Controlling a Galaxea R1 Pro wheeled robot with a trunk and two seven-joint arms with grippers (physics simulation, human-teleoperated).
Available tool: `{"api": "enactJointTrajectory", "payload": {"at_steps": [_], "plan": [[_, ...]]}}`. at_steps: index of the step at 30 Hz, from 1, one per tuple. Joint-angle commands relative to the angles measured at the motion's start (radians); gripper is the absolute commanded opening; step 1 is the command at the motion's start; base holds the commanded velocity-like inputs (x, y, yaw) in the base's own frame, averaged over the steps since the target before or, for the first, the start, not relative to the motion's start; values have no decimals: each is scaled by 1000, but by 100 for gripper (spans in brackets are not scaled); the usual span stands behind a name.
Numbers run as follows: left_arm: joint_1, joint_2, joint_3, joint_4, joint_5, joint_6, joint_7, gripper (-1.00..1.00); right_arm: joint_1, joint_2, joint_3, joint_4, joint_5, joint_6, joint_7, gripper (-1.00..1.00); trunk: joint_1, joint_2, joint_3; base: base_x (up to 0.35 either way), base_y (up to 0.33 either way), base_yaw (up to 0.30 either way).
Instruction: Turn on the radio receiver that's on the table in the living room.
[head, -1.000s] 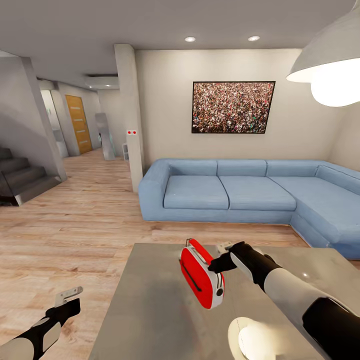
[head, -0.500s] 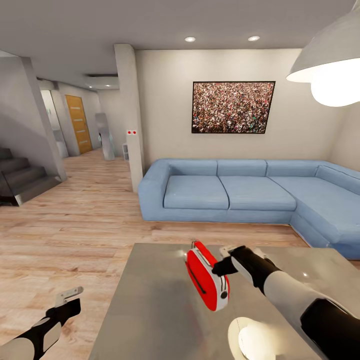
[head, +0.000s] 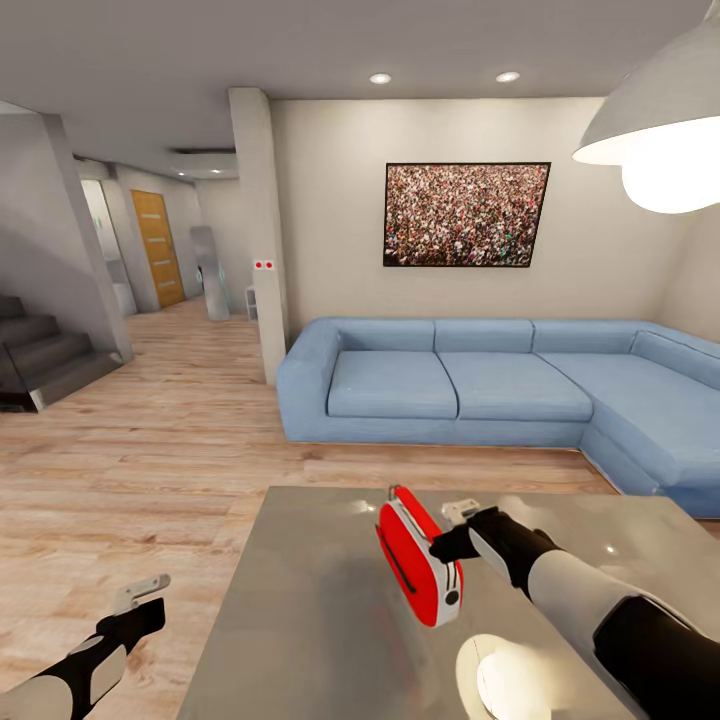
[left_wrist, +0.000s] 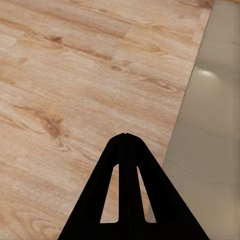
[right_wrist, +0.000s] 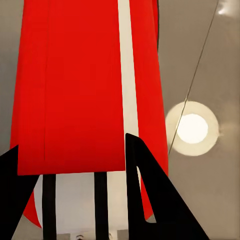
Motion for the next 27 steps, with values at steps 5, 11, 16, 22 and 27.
{"api": "enactJointTrajectory", "payload": {"at_steps": [5,11,16,22,27], "plan": [[0,0,0,0,0,0,1,-100,2,1,-3,16,-2,-1,1,-100,0,0,0,0,0,0],[0,-1,0,0,0,0,2,-100,6,1,-3,33,-3,0,2,-100,0,0,0,0,0,0],[0,-1,0,0,0,0,2,-100,16,2,-4,43,-3,-4,2,-100,0,0,0,0,0,0],[0,-1,0,0,0,0,2,-100,45,4,-4,50,-1,-11,2,-100,0,0,0,0,0,0],[0,-1,0,0,1,0,3,-100,53,4,-4,51,-1,-13,2,-100,0,0,0,0,0,0]]}}
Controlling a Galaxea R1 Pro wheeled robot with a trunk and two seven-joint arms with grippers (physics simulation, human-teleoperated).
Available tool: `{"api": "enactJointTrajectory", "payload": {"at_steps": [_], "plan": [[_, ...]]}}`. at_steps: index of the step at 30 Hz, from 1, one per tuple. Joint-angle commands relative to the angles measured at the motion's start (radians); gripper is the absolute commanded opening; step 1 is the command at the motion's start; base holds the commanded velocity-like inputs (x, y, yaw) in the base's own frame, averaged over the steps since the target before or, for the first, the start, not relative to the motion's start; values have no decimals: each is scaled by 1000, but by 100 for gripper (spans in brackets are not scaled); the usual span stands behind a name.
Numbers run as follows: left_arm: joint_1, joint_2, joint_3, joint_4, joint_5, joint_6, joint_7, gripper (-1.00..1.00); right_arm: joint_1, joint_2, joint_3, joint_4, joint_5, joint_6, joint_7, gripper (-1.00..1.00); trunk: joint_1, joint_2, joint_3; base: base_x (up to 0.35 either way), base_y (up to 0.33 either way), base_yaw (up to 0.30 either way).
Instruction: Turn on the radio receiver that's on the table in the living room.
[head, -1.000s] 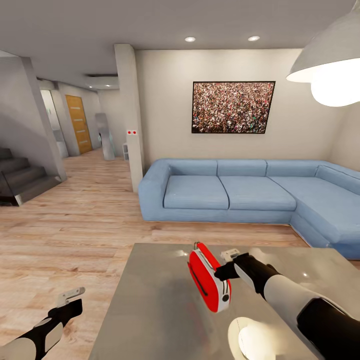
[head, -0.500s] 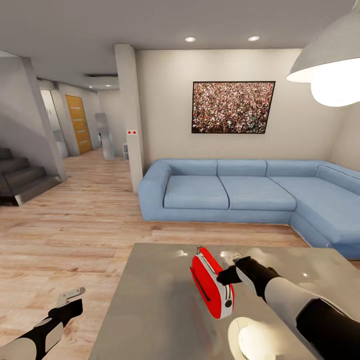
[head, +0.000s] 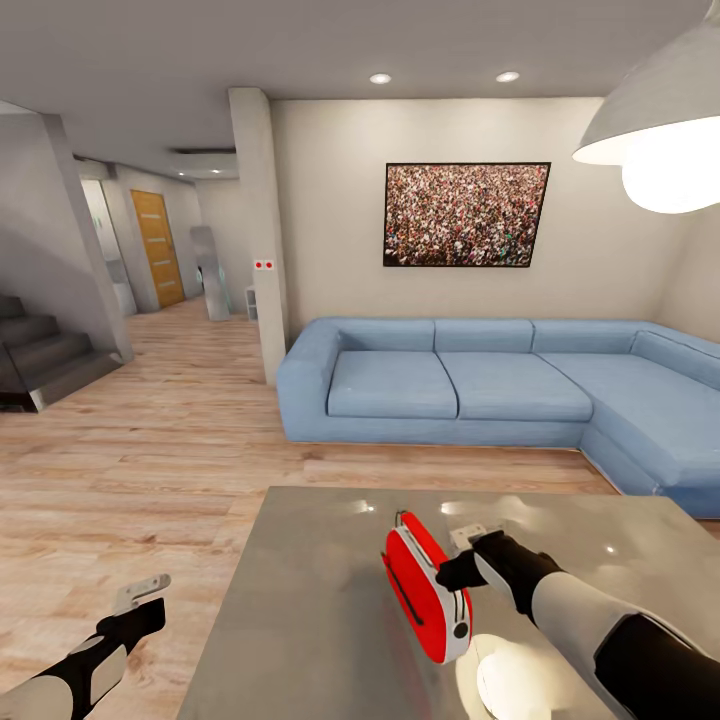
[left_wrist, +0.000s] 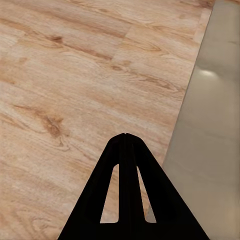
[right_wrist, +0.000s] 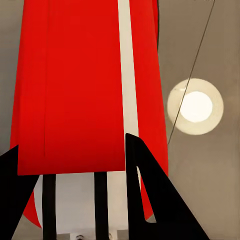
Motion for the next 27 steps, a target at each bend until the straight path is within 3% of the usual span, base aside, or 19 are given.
{"api": "enactJointTrajectory", "payload": {"at_steps": [1,22,27], "plan": [[0,0,0,0,0,0,0,-100,1,0,-3,-1,-1,-1,0,-100,0,0,0,0,0,0],[0,0,0,0,1,0,2,-100,24,1,-3,1,-3,-90,0,-100,0,0,0,0,0,0],[0,0,0,0,1,0,2,-100,27,1,-3,1,-4,-95,0,-100,19,-35,-16,0,0,0]]}}
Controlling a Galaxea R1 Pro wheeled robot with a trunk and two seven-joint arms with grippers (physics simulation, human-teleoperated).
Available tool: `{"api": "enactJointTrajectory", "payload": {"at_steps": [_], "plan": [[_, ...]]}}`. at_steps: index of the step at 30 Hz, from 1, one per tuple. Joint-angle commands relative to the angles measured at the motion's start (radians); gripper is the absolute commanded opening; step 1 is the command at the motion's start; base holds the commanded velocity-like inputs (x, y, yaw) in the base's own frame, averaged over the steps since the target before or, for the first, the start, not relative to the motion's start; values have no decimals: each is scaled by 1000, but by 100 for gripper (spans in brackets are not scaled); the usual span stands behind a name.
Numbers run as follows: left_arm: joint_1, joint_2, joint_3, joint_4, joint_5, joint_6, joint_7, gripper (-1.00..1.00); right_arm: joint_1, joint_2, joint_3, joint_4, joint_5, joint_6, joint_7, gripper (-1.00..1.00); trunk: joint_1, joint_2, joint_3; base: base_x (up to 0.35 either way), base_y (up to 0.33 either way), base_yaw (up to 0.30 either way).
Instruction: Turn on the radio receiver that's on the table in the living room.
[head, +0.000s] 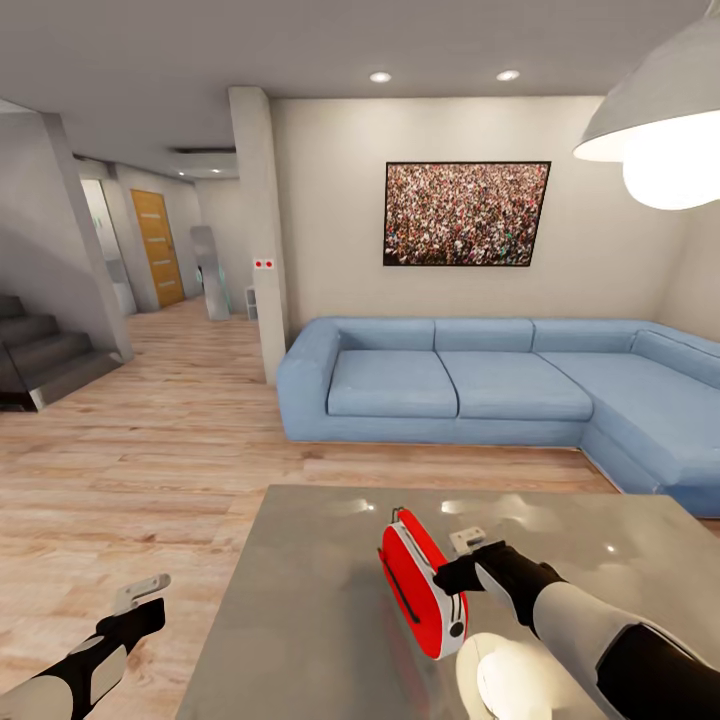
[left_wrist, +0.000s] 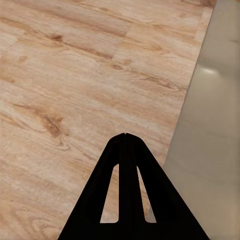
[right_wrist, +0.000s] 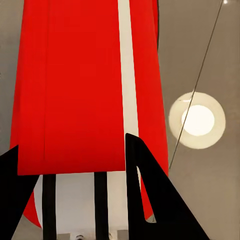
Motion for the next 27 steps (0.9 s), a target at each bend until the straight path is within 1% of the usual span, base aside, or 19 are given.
{"api": "enactJointTrajectory", "payload": {"at_steps": [1,11,27], "plan": [[0,0,0,0,0,0,0,-100,0,0,-3,-1,-1,0,0,-100,4,-7,-3,0,0,0],[0,0,0,0,0,0,0,-100,0,1,-3,12,-1,1,-1,-100,42,-77,-34,0,0,0],[0,-1,0,0,0,0,0,-100,0,2,-3,13,-1,1,0,-100,42,-77,-34,0,0,0]]}}
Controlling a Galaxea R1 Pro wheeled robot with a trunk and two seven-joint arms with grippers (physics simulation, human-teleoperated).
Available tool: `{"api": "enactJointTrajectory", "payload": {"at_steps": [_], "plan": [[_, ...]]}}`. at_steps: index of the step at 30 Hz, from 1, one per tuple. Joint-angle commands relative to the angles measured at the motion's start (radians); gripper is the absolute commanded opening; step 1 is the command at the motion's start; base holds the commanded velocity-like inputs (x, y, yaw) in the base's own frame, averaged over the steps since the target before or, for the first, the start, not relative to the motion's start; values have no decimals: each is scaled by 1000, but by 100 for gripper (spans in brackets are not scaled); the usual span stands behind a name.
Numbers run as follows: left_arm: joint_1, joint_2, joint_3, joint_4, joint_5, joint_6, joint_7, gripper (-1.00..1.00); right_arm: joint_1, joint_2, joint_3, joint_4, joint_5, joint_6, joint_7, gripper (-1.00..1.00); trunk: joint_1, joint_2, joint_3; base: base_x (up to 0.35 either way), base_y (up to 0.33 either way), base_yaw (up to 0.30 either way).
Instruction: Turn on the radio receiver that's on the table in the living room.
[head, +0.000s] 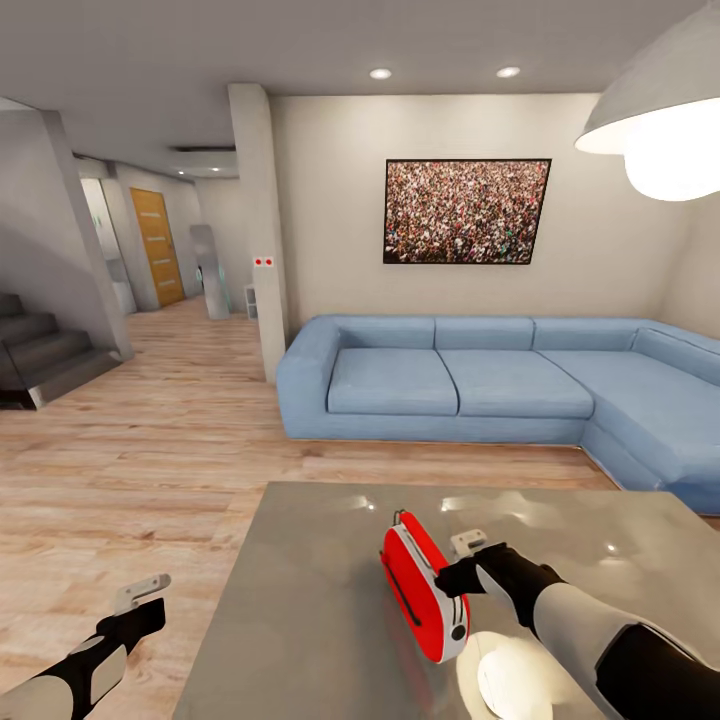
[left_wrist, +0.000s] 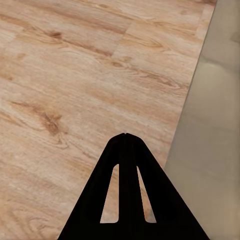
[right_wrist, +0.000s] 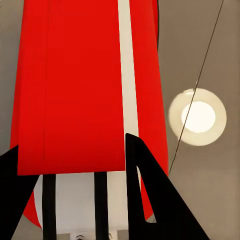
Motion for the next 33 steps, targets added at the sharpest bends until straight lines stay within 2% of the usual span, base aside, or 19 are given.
{"api": "enactJointTrajectory", "payload": {"at_steps": [1,9,16,32,33], "plan": [[0,0,0,0,0,0,0,-100,0,1,-4,-1,-1,0,0,-100,0,0,0,0,0,0],[0,-1,0,0,0,0,0,-100,3,3,-5,-1,-1,-1,1,-100,0,0,0,0,0,0],[0,-1,0,0,0,0,0,-100,4,3,-4,-1,0,-1,1,-100,27,-49,-22,0,0,0],[0,-1,0,0,0,0,0,-100,5,6,-4,-1,0,-1,-1,-100,27,-49,-22,0,0,0],[0,-1,0,0,0,0,0,-100,5,6,-4,-1,0,-1,-1,100,27,-49,-22,0,0,0]]}}
